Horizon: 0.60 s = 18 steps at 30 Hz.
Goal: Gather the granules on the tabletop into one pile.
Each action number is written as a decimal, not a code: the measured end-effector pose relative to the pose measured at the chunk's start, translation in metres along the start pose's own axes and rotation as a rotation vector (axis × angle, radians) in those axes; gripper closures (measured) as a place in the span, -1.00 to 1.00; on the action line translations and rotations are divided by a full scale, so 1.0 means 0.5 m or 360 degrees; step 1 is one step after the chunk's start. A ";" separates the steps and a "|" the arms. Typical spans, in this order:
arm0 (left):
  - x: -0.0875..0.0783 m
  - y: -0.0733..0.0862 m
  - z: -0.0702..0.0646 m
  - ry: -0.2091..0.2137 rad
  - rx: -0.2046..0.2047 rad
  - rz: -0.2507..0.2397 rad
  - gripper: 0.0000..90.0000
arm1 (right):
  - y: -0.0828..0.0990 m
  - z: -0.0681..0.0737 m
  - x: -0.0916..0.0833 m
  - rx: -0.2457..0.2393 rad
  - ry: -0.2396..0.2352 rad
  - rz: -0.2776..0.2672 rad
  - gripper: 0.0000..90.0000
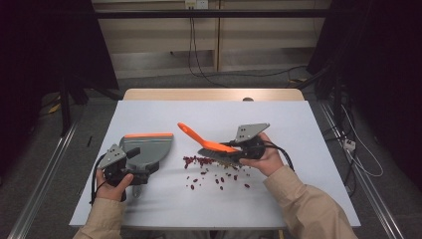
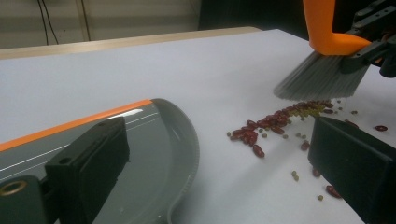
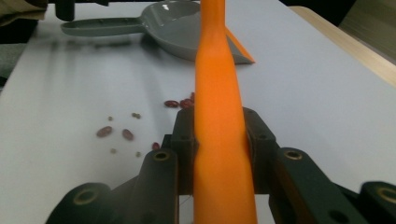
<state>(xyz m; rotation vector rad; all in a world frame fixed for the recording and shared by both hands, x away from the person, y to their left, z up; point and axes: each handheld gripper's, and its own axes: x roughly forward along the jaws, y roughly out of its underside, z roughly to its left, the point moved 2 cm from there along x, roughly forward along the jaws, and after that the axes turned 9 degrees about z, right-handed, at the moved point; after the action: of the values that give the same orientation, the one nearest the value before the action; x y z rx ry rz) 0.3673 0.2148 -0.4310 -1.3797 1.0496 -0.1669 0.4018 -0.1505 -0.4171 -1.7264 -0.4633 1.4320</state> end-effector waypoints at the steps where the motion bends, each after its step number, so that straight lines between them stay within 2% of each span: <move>1: 0.000 0.000 0.000 0.0000 0.0000 0.0000 -0.89 | -0.003 0.005 0.003 0.0003 -0.0021 -0.0006 0.59; 10: 0.000 0.000 0.001 0.0002 0.0003 0.0004 -0.89 | -0.019 0.049 0.028 -0.0029 -0.0119 0.0008 0.59; 18: 0.000 0.001 0.000 0.0002 0.0005 0.0011 -0.89 | -0.025 0.076 0.043 -0.0046 -0.0216 0.0028 0.59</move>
<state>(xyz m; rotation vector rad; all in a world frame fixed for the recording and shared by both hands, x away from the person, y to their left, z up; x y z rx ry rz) 0.3672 0.2147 -0.4315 -1.3732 1.0549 -0.1644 0.3750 -0.1142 -0.4215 -1.6662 -0.5452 1.5687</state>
